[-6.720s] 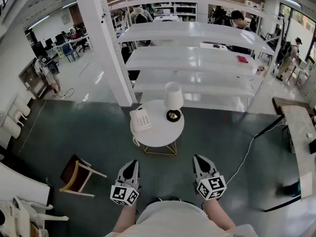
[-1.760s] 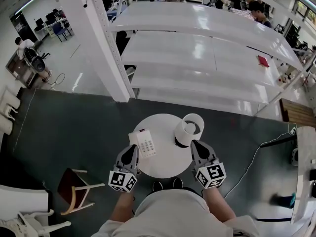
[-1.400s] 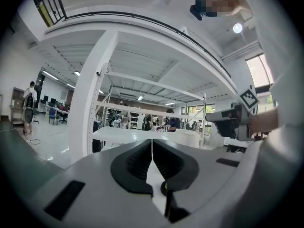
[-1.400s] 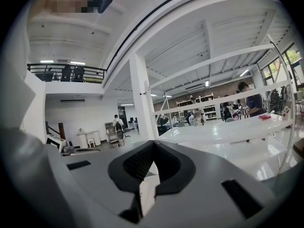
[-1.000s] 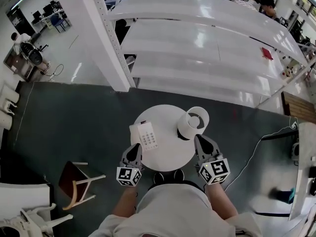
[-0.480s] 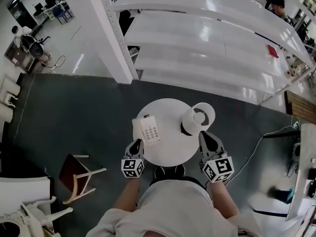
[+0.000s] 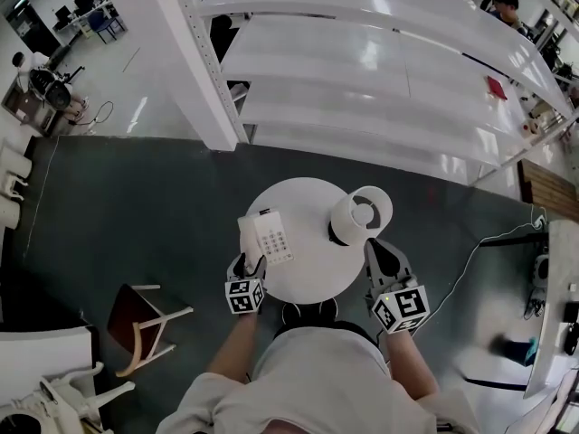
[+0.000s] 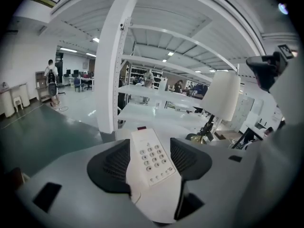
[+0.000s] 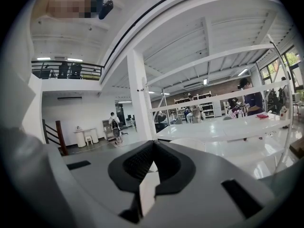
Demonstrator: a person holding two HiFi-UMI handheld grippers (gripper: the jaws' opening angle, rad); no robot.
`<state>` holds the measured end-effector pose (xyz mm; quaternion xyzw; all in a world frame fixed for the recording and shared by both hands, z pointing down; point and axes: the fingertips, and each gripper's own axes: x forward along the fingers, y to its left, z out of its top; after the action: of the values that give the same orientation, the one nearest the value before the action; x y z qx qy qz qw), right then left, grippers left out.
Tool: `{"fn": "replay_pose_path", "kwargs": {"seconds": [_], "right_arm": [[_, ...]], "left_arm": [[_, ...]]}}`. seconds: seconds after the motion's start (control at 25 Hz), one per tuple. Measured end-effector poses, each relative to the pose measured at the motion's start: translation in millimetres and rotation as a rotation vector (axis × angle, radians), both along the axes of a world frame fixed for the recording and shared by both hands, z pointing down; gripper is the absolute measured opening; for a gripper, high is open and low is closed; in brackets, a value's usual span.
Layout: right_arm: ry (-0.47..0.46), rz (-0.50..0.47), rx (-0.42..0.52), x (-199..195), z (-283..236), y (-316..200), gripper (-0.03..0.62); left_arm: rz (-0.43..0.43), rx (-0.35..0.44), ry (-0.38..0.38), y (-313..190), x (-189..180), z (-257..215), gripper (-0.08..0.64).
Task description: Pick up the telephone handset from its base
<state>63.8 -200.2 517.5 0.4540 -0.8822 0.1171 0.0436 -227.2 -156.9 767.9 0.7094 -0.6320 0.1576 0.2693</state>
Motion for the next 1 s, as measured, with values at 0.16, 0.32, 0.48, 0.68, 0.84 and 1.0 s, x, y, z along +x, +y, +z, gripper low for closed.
{"fn": "replay_pose_path", "kwargs": {"seconds": [0.16,0.32,0.48,0.68,0.84,1.0], "right_arm": [[0.009,0.006,0.005,2.4,-0.1,-3.1,0.009],[0.022,-0.003,0.016,1.2,0.2,-5.1,0.009],[0.029,-0.012,0.031,-2.1,-4.8,-9.5,0.009],[0.034,-0.021,0.042,-7.8,-6.2,-9.8,0.009],[0.037,-0.028,0.048,-8.6,-6.5,-9.7,0.009],[0.036,-0.028,0.043,-8.9,-5.0,-8.4,0.009]], "left_arm": [[-0.029,-0.075,0.009,-5.0,-6.9,23.0,0.261],[-0.044,-0.143,0.041,-9.3,-10.9,44.0,0.262],[-0.058,-0.213,0.041,-16.1,-18.4,62.8,0.262],[-0.077,-0.294,0.028,-20.4,-28.6,86.5,0.262],[-0.083,-0.339,0.024,-26.6,-31.2,101.3,0.262],[-0.085,-0.375,0.022,-29.0,-34.3,111.9,0.262]]}}
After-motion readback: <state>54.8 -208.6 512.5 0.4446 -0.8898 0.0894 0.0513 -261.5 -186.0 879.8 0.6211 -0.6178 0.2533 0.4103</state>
